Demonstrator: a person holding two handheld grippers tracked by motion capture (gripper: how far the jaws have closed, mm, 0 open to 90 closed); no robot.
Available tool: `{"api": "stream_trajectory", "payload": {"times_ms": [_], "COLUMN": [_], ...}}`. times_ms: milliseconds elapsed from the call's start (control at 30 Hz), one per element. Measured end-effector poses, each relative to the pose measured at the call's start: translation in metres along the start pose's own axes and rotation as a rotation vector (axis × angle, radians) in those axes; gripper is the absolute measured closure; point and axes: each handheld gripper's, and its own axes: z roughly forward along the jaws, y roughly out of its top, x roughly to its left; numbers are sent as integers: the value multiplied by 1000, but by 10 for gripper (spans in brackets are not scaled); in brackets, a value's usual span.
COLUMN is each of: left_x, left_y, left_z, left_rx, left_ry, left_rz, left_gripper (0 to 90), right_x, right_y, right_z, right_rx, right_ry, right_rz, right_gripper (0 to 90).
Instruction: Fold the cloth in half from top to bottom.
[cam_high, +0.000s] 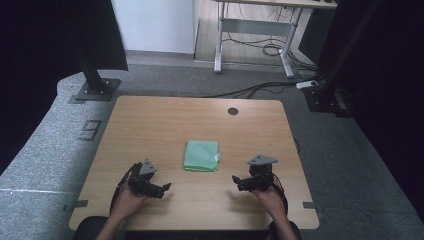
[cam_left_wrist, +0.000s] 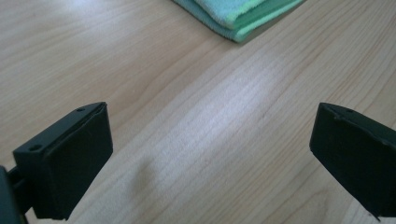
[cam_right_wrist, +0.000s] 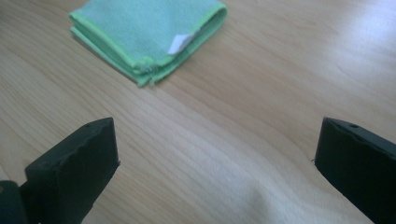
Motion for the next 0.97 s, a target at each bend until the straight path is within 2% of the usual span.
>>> {"api": "stream_trajectory", "payload": {"times_ms": [200, 400, 433, 567, 667, 967], "left_x": [3, 6, 6, 2, 3, 2], "left_y": [-7, -13, -13, -12, -12, -12], "left_z": [7, 14, 16, 18, 19, 18], "left_rx": [13, 32, 48, 63, 73, 75], "left_ry": [-3, -5, -6, 10, -3, 18], "left_rz": [-10, -26, -26, 1, -19, -41], "left_gripper": [0, 0, 0, 0, 0, 0], "right_x": [-6, -9, -10, -13, -12, -12], "right_y": [-16, -32, -33, -42, -42, -42], "right_z": [2, 12, 12, 18, 19, 19], "right_rx": [21, 66, 69, 75, 78, 77], "right_ry": [-15, -32, -34, -42, -32, -27], "right_rz": [25, 29, 31, 36, 21, 16], "right_gripper": [0, 0, 0, 0, 0, 0]}}
